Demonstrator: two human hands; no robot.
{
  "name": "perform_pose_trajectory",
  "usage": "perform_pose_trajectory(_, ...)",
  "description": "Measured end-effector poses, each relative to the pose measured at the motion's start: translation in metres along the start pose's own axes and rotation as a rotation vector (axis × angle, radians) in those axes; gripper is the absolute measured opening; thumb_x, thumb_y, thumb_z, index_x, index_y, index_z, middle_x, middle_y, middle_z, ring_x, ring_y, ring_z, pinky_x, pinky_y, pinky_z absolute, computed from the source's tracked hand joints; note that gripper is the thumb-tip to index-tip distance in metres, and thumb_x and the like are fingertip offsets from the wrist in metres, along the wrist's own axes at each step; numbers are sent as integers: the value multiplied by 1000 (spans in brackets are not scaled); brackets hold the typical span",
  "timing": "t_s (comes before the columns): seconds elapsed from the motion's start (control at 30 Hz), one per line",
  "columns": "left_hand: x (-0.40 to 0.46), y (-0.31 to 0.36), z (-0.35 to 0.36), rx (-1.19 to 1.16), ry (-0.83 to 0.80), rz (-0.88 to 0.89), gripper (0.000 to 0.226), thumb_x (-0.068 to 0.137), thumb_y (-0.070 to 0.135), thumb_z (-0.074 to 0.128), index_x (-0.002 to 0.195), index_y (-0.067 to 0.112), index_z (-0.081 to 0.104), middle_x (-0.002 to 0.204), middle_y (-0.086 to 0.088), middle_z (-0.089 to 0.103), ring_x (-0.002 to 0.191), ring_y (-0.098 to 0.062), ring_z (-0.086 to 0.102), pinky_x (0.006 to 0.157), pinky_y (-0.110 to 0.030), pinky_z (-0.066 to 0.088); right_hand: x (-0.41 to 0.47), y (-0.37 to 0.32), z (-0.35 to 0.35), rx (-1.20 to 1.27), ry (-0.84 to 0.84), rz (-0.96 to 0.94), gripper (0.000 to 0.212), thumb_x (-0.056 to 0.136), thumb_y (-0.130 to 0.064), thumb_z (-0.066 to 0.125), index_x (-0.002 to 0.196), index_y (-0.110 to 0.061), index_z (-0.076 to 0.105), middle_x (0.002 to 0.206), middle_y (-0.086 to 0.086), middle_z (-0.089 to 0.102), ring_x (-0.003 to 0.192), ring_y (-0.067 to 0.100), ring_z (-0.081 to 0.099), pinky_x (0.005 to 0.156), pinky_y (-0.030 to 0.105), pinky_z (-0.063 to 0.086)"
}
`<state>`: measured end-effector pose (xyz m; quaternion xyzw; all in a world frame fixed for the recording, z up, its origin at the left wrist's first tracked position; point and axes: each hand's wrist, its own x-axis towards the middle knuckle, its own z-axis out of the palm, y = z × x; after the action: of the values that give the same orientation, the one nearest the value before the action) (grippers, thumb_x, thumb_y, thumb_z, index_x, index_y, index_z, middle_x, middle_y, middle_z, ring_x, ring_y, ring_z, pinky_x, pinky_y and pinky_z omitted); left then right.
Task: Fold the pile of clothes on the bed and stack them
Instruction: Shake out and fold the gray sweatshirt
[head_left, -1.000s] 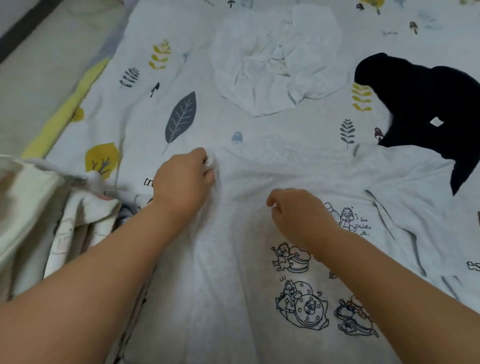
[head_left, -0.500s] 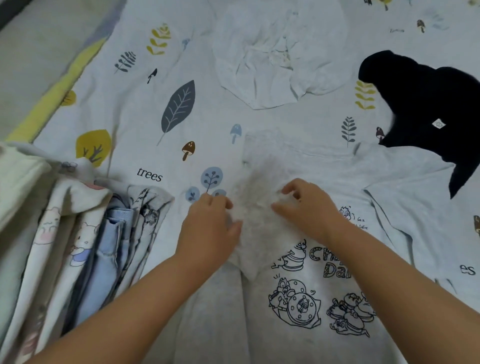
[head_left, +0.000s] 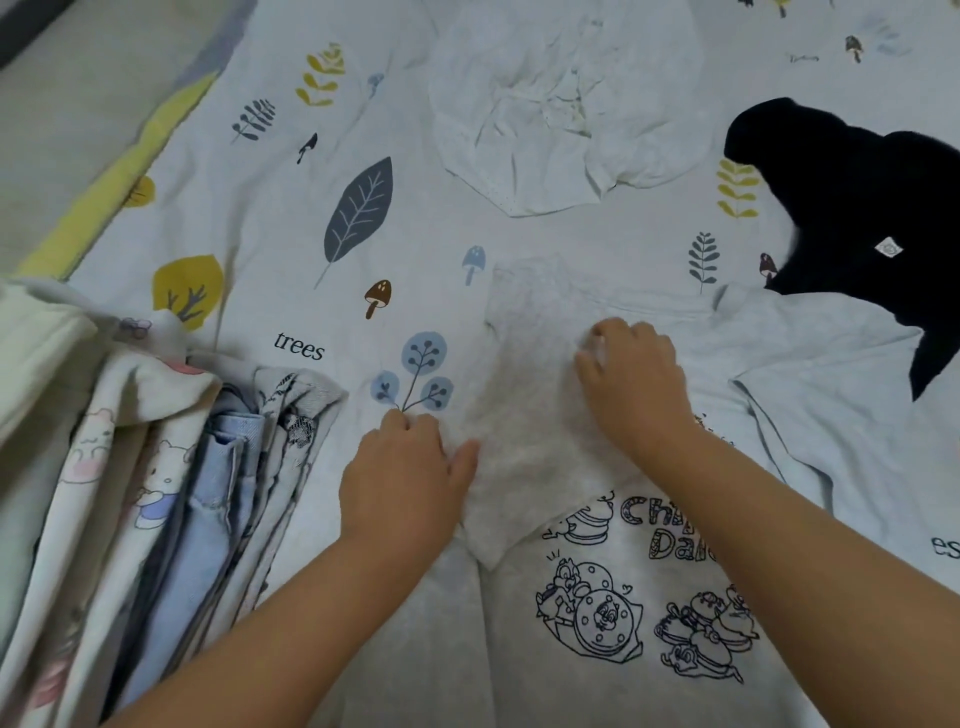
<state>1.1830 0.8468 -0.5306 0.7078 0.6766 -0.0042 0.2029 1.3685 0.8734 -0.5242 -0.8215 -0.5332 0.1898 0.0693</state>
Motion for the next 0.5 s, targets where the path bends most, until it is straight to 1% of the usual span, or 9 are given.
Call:
perform_pose_trajectory(0.07, 2, 4, 6, -55, -116, -68, 38, 85, 56, 48, 94, 19, 48, 97, 2, 45, 89, -18, 49, 71, -28, 38, 19, -17, 1, 110, -46, 36, 38, 98, -26, 36, 132, -10, 41, 129, 15, 45, 120, 31, 37, 94, 41, 34)
perform_pose_trajectory(0.1, 3, 3, 8, -98, -156, -78, 31, 86, 51, 52, 92, 20, 47, 97, 3, 45, 88, -17, 48, 72, -27, 37, 29, -24, 2, 107, -98, 84, 38, 98, -26, 36, 132, -10, 41, 131, 15, 43, 122, 31, 36, 95, 41, 34)
perform_pose_trajectory(0.17, 3, 1, 13, -143, -171, -52, 20, 89, 36, 51, 78, 22, 42, 90, 3, 45, 75, -12, 44, 64, -24, 34, 47, -34, 3, -11, -238, 155, 37, 97, -24, 39, 131, -9, 41, 133, 15, 39, 124, 31, 35, 98, 40, 33)
perform_pose_trajectory(0.2, 4, -1, 14, -161, -154, -48, 24, 92, 31, 48, 72, 23, 36, 83, 4, 45, 67, -10, 42, 57, -23, 31, 53, -38, 4, -48, -268, 150, 34, 96, -21, 41, 128, -8, 43, 133, 15, 40, 124, 32, 36, 98, 39, 34)
perform_pose_trajectory(0.23, 4, -4, 14, -201, -140, -65, 28, 93, 28, 46, 69, 24, 33, 75, 6, 45, 61, -7, 40, 51, -23, 28, 58, -42, 4, -37, -248, 111, 30, 95, -17, 41, 123, -7, 47, 130, 16, 45, 121, 32, 41, 94, 37, 37)
perform_pose_trajectory(0.3, 4, -10, 12, -328, -79, -142, 28, 95, 24, 44, 70, 24, 32, 66, 5, 46, 56, -6, 40, 47, -21, 25, 64, -53, 9, 117, -100, -16, 15, 96, -14, 40, 106, -9, 50, 109, 15, 55, 99, 31, 51, 75, 32, 36)
perform_pose_trajectory(0.37, 6, -15, 8, -388, -41, -204, 26, 96, 23, 42, 72, 23, 31, 64, 4, 46, 54, -6, 40, 45, -22, 24, 64, -66, 16, 263, 46, -143, 7, 97, -14, 36, 93, -11, 41, 85, 8, 51, 79, 26, 48, 66, 31, 29)
perform_pose_trajectory(0.43, 8, -21, 6, -397, -51, -238, 24, 97, 22, 41, 74, 21, 32, 66, 3, 45, 55, -8, 40, 45, -24, 23, 64, -75, 25, 270, 93, -247, 8, 99, -17, 34, 94, -13, 38, 71, 0, 45, 72, 23, 46, 62, 31, 28)
perform_pose_trajectory(0.5, 10, -22, 3, -375, -30, -262, 13, 96, 21, 42, 84, 17, 38, 74, 2, 49, 63, -15, 48, 49, -27, 28, 67, -80, 33, 224, 99, -268, 10, 99, -21, 36, 103, -12, 40, 76, 1, 48, 76, 25, 48, 63, 32, 30)
